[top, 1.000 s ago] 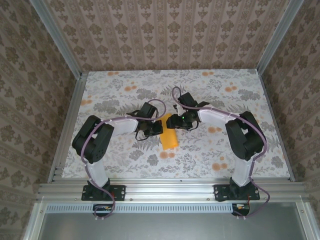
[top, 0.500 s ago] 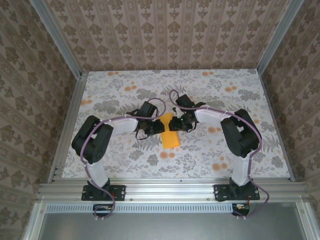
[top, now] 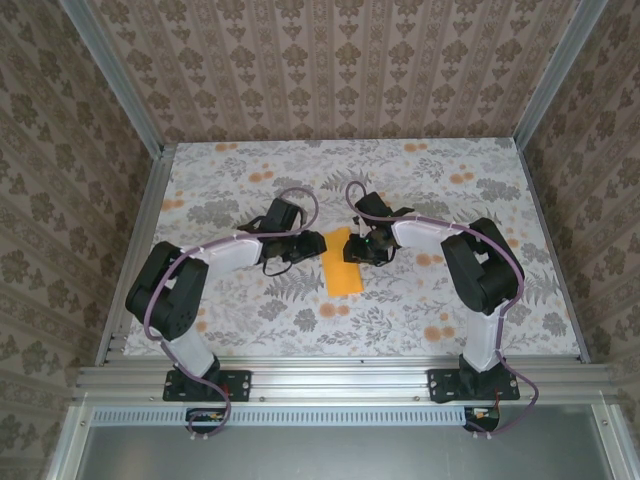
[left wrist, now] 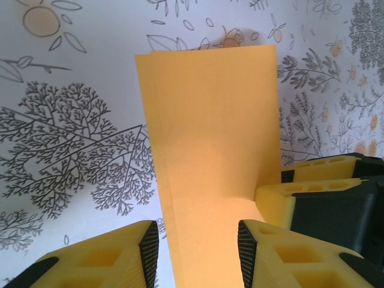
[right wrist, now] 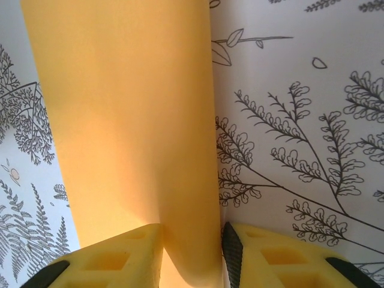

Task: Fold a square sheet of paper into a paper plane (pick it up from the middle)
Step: Hold the square sheet of paper at the center of the table.

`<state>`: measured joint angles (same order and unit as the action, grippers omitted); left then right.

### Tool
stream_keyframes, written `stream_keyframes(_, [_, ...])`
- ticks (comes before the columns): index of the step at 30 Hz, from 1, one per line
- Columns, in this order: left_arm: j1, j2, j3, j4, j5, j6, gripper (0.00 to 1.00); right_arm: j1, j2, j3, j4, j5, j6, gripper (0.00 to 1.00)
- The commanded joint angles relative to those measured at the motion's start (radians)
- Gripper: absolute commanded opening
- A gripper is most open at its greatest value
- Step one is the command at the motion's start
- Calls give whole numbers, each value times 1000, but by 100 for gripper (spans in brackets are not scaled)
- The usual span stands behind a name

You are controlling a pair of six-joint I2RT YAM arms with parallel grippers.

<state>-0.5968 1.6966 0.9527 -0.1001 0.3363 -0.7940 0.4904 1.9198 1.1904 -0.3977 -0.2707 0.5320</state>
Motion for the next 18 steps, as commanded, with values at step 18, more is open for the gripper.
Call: stream_keyframes(18, [19,-60,-50,2,-75,-44,42,-13,47,-5,-42,50,-39,44])
